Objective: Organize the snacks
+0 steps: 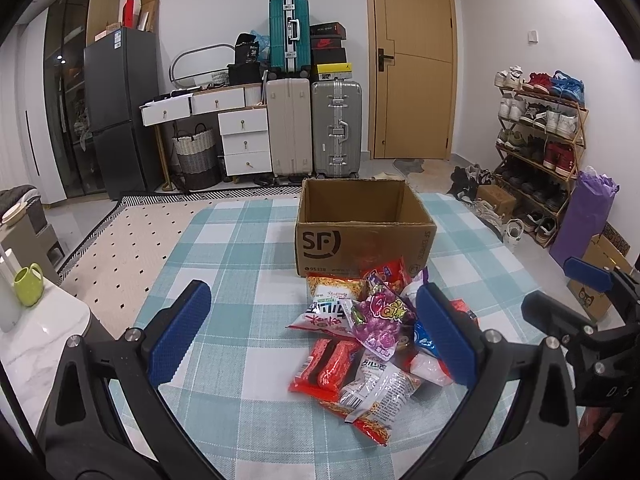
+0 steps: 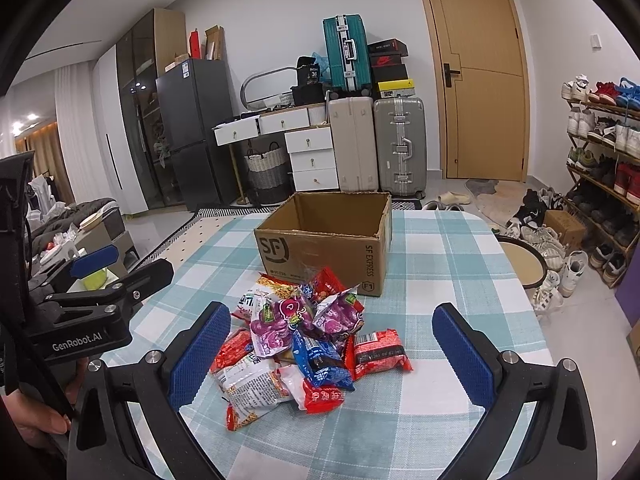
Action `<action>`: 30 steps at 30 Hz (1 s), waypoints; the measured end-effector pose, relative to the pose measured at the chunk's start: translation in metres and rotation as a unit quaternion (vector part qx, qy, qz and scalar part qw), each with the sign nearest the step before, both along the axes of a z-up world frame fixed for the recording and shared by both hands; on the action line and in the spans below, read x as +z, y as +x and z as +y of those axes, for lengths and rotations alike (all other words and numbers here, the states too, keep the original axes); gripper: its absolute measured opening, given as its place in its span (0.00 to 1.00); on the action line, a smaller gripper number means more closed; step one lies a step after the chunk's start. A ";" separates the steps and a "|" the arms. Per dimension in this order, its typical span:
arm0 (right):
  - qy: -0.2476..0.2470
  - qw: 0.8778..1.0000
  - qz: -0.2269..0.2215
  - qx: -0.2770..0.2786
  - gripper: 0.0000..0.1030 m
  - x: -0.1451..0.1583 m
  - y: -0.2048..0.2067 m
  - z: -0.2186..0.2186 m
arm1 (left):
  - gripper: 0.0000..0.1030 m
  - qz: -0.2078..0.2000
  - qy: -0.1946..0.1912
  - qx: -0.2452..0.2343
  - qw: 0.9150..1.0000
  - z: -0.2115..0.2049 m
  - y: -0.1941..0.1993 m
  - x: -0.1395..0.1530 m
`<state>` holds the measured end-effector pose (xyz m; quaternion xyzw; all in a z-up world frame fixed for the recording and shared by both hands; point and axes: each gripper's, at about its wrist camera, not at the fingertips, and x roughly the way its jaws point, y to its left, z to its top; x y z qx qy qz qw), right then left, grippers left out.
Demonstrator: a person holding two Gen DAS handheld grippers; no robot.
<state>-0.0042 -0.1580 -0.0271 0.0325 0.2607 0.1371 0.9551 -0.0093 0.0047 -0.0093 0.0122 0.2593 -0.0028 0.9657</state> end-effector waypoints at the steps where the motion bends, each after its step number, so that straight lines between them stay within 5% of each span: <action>1: 0.000 1.000 0.000 0.000 1.00 0.000 0.000 0.000 | 0.99 0.003 -0.002 -0.001 1.000 0.000 0.001 -0.001; 30: 0.015 1.000 0.004 -0.005 1.00 -0.008 0.001 -0.002 | 0.99 0.017 -0.022 0.005 1.000 0.014 0.008 -0.008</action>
